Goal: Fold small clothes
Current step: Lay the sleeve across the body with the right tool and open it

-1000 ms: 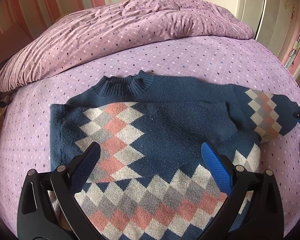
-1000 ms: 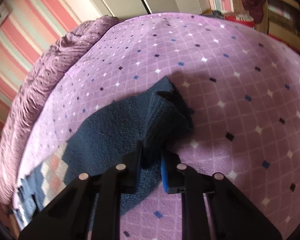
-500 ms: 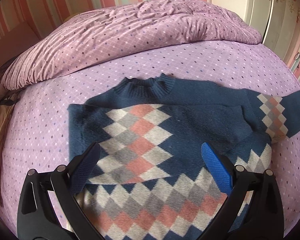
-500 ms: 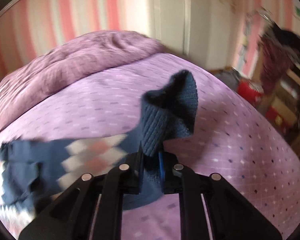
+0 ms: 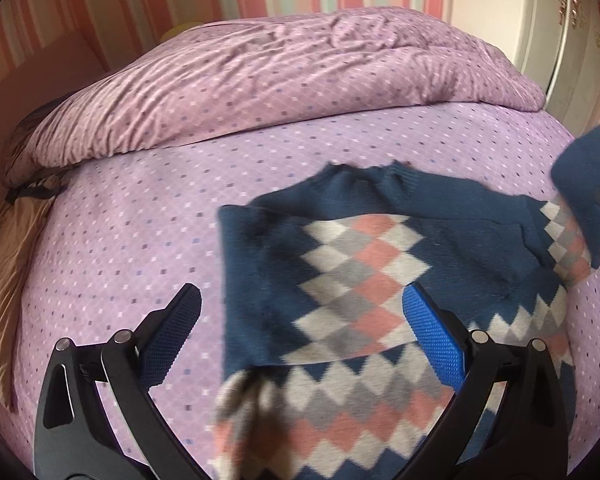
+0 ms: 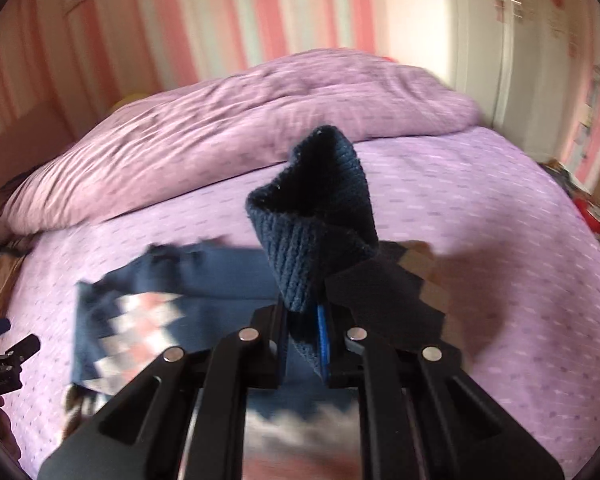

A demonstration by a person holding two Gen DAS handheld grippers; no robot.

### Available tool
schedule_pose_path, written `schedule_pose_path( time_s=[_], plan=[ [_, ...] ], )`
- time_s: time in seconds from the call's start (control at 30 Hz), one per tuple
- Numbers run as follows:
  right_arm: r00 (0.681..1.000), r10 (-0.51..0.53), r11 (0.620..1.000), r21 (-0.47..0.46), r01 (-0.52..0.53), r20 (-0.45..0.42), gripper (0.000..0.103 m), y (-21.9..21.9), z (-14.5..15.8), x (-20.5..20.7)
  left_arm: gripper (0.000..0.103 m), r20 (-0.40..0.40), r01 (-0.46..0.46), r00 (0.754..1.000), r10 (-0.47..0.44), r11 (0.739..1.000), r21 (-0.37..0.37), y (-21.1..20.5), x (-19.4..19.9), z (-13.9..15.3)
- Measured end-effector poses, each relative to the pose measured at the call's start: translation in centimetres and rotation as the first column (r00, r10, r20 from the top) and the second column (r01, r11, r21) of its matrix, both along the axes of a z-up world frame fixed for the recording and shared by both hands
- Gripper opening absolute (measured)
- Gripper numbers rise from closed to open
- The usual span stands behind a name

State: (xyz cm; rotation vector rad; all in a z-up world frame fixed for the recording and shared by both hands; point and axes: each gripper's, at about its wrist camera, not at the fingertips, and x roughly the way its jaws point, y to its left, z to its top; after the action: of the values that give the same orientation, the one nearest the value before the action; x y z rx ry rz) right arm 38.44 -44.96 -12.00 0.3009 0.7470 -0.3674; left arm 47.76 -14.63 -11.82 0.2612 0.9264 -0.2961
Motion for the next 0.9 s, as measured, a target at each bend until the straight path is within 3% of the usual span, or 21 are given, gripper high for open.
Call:
schedule_pose_path(
  time_s=[0.27, 0.5, 0.77, 0.9],
  plan=[
    [0.988, 0.152, 0.983, 0.106, -0.147, -0.041, 0.012, 12.1, -3.3, 6.5, 0.100, 0.018, -0.078, 0.997, 0.078, 0.997, 0.004, 7.4, 1.1, 0.5],
    [0.961, 0.241, 0.969, 0.089, -0.230, -0.137, 0.012, 20.2, -7.8, 10.1, 0.100, 0.008, -0.131, 0.991, 0.131, 0.991, 0.013, 11.6, 1.5, -0.1],
    [0.940, 0.246, 0.969, 0.047, -0.242, -0.237, 0.013, 22.9, -11.7, 14.1, 0.100, 0.010, -0.160, 0.987, 0.160, 0.987, 0.014, 13.5, 1.7, -0.5],
    [0.916, 0.298, 0.953, 0.029, -0.302, -0.269, 0.023, 23.6, -13.5, 14.1, 0.100, 0.011, -0.169, 0.986, 0.169, 0.986, 0.013, 13.9, 1.6, -0.6]
  ],
)
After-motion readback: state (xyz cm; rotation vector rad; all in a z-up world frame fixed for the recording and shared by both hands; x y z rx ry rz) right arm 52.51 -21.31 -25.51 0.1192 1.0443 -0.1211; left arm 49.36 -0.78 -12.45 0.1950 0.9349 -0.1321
